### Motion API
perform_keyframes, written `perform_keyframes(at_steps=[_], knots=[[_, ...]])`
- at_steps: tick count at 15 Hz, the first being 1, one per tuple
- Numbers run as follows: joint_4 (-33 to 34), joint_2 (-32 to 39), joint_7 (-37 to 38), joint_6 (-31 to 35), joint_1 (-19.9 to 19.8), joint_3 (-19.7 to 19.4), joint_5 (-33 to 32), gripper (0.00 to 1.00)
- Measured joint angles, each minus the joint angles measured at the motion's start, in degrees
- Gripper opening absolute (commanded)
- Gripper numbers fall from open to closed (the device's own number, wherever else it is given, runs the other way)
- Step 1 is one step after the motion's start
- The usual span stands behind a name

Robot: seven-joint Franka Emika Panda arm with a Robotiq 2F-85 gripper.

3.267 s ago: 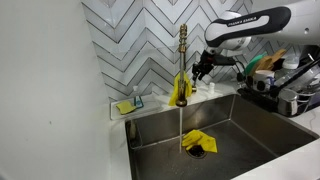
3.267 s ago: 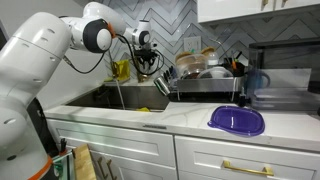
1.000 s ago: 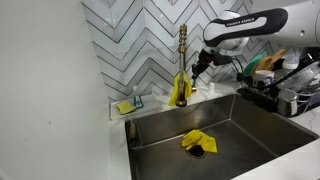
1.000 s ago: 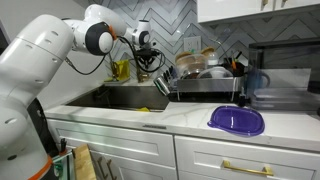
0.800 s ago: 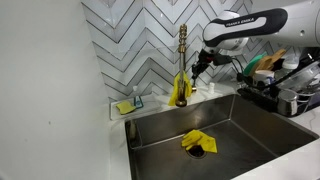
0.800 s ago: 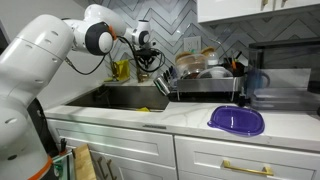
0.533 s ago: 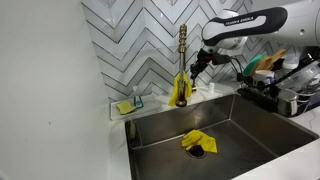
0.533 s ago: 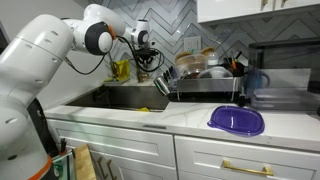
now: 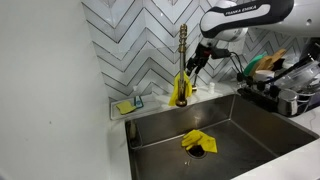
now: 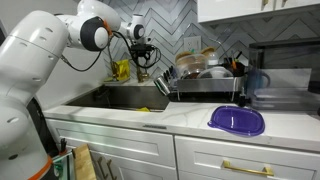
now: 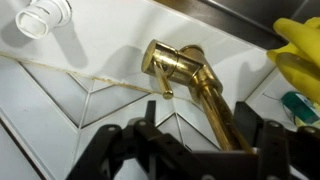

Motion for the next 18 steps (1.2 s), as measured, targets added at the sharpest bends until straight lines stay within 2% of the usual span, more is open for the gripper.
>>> perform_keyframes(at_steps=[6, 12, 15, 18], knots=[[-0.01, -1.92, 1.37, -0.55, -0.24, -1.73, -0.21, 1.0], [-1.37, -7.2, 7.25, -2.72, -1.13, -6.07, -3.64, 1.0], [-5.41, -11.34, 7.42, -1.87, -4.18, -5.62, 0.13, 1.0], [-12.34, -16.72, 2.33, 0.69, -8.98, -3.7, 8.9, 1.0]])
